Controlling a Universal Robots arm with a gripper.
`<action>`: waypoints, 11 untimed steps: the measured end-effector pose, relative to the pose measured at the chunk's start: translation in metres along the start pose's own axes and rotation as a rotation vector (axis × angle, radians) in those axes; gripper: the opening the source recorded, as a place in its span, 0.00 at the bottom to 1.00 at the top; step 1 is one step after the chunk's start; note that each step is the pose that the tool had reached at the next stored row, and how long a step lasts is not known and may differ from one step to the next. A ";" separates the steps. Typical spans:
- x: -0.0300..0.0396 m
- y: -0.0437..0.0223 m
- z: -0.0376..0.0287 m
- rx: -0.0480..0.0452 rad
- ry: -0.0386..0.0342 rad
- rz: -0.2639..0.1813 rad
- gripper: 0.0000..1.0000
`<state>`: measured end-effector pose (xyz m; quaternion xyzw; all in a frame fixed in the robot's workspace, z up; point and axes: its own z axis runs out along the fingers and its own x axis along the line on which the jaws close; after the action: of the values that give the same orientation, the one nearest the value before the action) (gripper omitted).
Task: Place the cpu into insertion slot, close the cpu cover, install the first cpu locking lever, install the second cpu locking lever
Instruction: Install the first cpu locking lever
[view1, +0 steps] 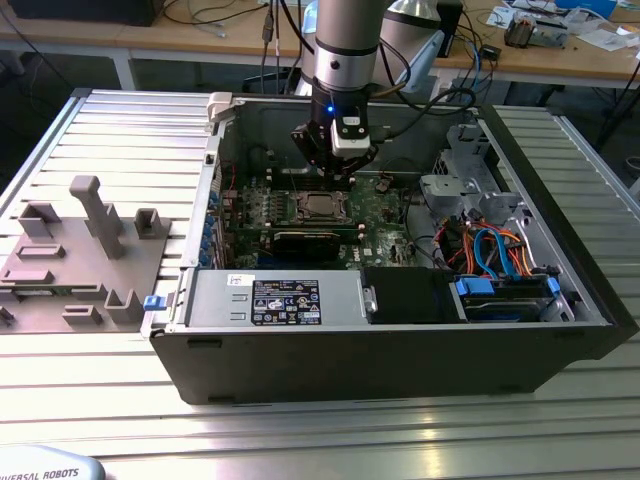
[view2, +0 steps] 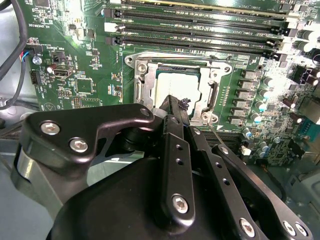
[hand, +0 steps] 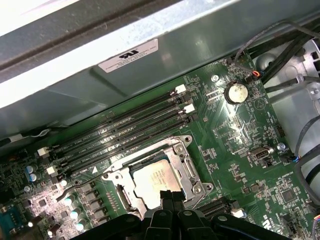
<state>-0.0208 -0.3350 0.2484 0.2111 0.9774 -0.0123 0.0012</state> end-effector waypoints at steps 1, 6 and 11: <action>0.0000 0.0000 0.0000 0.0000 0.0000 -0.001 0.11; 0.0000 0.0000 0.0000 -0.0001 -0.0001 -0.004 0.11; 0.0000 0.0000 0.0000 -0.0001 -0.0002 -0.009 0.11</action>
<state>-0.0208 -0.3350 0.2484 0.2069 0.9783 -0.0123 0.0013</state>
